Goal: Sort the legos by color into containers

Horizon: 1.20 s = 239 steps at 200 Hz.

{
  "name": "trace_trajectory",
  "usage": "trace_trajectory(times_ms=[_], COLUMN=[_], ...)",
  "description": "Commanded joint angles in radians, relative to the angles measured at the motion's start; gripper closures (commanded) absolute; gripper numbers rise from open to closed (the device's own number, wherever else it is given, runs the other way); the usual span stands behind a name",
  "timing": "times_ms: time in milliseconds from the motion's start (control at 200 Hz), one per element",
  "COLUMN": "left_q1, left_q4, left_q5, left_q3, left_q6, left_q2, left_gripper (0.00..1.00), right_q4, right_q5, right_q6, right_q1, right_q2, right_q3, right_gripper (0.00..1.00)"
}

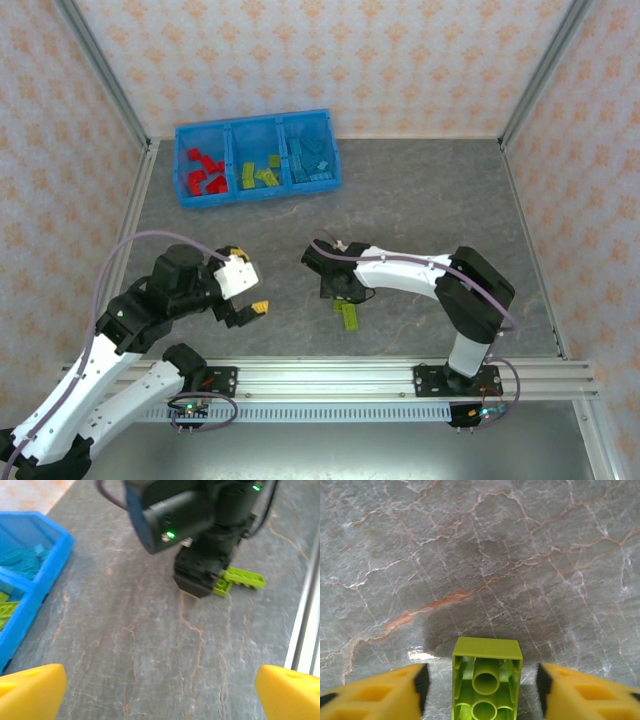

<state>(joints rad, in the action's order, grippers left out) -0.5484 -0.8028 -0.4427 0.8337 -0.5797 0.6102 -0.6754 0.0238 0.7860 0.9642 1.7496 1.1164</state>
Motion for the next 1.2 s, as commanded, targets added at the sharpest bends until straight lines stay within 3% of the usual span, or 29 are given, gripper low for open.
trace_trajectory(times_ms=[0,95,215,380,535,796,1061,1191], left_q1=[-0.005,-0.006,-0.004,-0.005,0.016,0.094,0.123,0.128], left_q4=[-0.065,-0.016,0.074,0.260,0.358,0.450,0.435,0.441], left_q5=[-0.082,-0.080,-0.056,0.077,0.184,0.461,0.740,0.765], left_q3=[-0.044,-0.087,-0.142,-0.228,-0.265,-0.268,-0.272,-0.280], left_q6=[-0.099,-0.087,-0.030,0.140,0.228,0.429,0.451,0.443], left_q2=[-0.010,-0.036,-0.081,-0.127,-0.146,-0.223,-0.265,-0.271], left_gripper=[0.02,0.01,0.00,0.00,0.00,0.00,0.00,0.00], right_q4=[0.002,-0.001,-0.006,0.160,0.335,0.488,0.494,0.387], right_q5=[-0.024,-0.035,-0.088,-0.201,-0.296,-0.331,-0.417,-0.402], right_q6=[0.029,0.026,0.017,-0.079,-0.283,-0.512,-0.641,-0.655], right_q1=[0.004,0.005,0.007,0.007,0.006,-0.003,-0.050,-0.084], right_q2=[0.026,0.038,-0.001,-0.152,-0.129,0.172,0.560,0.768], right_q3=[-0.011,0.016,0.062,0.068,0.166,0.521,0.976,1.294], right_gripper=[0.54,0.66,0.73,0.72,0.71,0.71,0.72,0.72])
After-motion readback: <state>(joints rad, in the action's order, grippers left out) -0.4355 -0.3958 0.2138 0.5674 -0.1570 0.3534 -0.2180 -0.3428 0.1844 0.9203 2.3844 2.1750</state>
